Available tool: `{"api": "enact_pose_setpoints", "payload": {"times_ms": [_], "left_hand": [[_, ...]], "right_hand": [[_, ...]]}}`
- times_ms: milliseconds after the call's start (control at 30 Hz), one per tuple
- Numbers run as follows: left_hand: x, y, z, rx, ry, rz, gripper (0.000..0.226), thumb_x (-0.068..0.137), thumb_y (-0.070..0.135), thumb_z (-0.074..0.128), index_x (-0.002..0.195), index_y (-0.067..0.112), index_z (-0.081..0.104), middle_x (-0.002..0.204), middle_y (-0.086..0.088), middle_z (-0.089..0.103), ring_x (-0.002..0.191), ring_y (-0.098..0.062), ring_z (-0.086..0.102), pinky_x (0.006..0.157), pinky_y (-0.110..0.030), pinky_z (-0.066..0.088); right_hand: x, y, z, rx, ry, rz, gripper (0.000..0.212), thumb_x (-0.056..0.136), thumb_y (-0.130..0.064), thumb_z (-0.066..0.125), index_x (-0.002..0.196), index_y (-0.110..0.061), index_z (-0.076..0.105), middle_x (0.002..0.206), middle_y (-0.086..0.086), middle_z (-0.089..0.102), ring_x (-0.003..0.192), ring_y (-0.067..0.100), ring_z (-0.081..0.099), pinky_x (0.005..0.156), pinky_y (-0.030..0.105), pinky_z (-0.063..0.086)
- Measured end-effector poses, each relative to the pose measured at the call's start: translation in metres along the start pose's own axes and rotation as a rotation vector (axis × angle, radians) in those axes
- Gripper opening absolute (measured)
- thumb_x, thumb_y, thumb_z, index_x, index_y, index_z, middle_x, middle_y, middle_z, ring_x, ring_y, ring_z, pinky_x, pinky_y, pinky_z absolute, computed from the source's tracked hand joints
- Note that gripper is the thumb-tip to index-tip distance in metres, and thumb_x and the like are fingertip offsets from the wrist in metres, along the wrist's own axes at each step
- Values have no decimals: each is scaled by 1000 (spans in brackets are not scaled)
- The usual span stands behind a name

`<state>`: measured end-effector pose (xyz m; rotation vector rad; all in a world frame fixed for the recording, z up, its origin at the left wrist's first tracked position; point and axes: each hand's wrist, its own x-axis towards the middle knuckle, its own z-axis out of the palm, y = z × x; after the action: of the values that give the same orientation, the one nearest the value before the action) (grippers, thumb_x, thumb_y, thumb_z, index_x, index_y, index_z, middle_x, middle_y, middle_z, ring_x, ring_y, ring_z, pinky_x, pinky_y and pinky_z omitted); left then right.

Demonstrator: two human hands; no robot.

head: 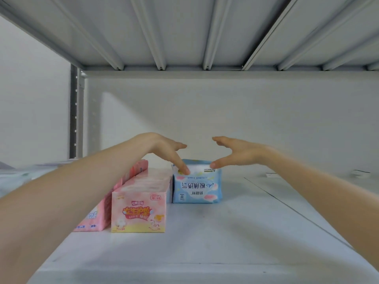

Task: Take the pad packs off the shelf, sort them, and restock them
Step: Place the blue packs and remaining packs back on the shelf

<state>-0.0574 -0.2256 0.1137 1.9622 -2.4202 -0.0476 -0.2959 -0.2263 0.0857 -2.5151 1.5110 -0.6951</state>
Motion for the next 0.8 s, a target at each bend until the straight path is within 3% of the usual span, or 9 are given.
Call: {"api": "enact_pose_setpoints", "payload": {"times_ms": [200, 300, 467, 700, 800], "left_hand": [[15, 4, 2, 51, -46, -14, 105, 71, 64, 70, 153, 30, 14, 159, 8, 22, 146, -16, 19, 119, -41, 16], [20, 5, 6, 78, -60, -7, 97, 70, 63, 71, 150, 27, 29, 153, 11, 33, 141, -16, 29, 117, -45, 21], [23, 7, 6, 105, -28, 0, 91, 70, 63, 71, 146, 25, 38, 145, 10, 43, 135, -17, 37, 115, -43, 26], [19, 11, 6, 140, -26, 8, 81, 69, 63, 72, 137, 26, 48, 134, 10, 52, 126, -16, 45, 109, -37, 32], [19, 11, 7, 138, -17, 14, 81, 70, 62, 72, 137, 25, 47, 133, 9, 52, 126, -16, 45, 107, -36, 34]], "right_hand": [[22, 13, 11, 37, -141, 84, 110, 66, -58, 78, 152, -31, 15, 157, -6, 25, 142, 12, 27, 114, 33, 25], [27, 22, 19, 78, -152, 99, 108, 67, -52, 80, 152, -27, 19, 155, -4, 29, 140, 12, 30, 115, 33, 26], [30, 25, 27, 90, -133, 71, 97, 71, -48, 78, 150, -19, 29, 151, -8, 35, 135, 9, 36, 109, 26, 30], [29, 23, 31, 137, -114, 42, 59, 72, -47, 78, 123, -35, 50, 133, -15, 50, 119, 5, 48, 93, 24, 35], [28, 23, 33, 148, -103, 39, 59, 71, -48, 78, 121, -36, 49, 129, -16, 50, 117, 6, 49, 91, 24, 35]]}}
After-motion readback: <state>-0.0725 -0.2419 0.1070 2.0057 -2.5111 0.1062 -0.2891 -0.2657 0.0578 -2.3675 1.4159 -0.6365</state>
